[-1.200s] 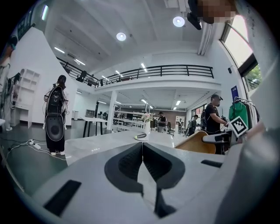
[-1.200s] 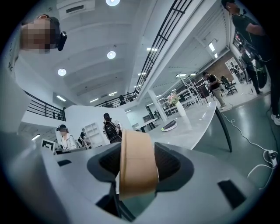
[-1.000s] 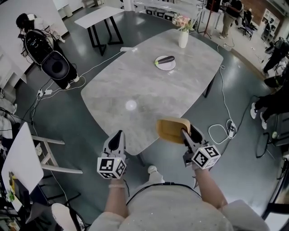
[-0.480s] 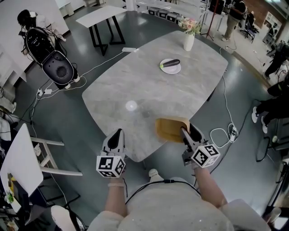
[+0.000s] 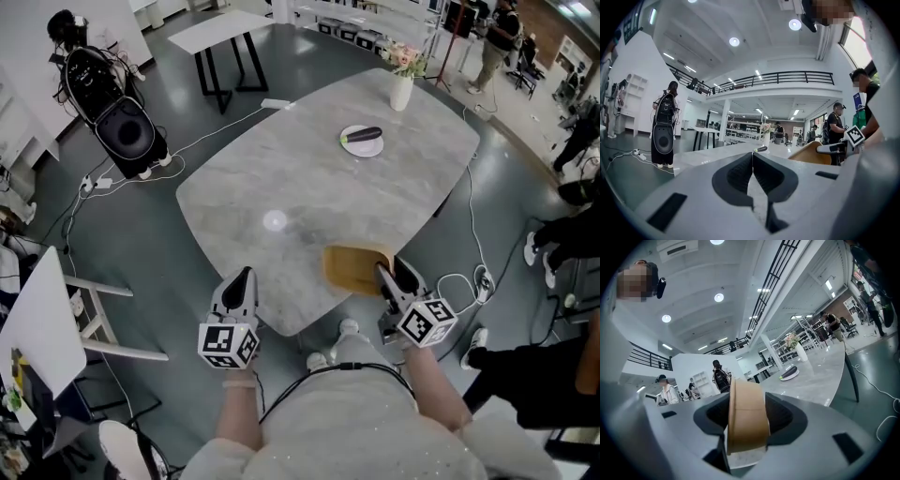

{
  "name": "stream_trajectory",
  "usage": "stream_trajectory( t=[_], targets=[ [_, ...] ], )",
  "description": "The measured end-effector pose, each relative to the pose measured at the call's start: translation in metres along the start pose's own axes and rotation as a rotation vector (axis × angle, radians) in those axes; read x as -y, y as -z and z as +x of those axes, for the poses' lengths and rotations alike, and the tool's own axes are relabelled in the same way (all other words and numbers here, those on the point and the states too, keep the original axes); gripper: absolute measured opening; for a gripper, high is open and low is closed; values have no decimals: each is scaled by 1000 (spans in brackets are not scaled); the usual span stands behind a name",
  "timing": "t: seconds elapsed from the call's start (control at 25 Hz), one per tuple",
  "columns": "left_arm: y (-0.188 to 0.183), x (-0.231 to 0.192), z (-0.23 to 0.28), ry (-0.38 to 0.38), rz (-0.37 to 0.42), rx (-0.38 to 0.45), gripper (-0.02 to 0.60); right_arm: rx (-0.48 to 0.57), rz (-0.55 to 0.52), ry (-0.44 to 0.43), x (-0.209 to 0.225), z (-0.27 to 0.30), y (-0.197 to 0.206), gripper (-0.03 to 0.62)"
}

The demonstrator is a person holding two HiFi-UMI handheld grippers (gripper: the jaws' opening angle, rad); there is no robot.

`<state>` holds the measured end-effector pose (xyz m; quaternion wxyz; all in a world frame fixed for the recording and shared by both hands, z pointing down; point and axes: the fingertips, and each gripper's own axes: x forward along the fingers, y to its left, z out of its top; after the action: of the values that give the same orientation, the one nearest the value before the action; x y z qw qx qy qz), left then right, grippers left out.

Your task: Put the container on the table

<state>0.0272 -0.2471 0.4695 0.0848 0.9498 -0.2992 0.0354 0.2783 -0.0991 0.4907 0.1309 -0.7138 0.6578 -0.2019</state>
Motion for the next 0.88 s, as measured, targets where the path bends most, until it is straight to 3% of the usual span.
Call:
stream_trajectory(
  t=[0.88],
  targets=[
    [1,-43,54,-104,-37,-18,6,-122,9,-93,16,98,0,210]
  ],
)
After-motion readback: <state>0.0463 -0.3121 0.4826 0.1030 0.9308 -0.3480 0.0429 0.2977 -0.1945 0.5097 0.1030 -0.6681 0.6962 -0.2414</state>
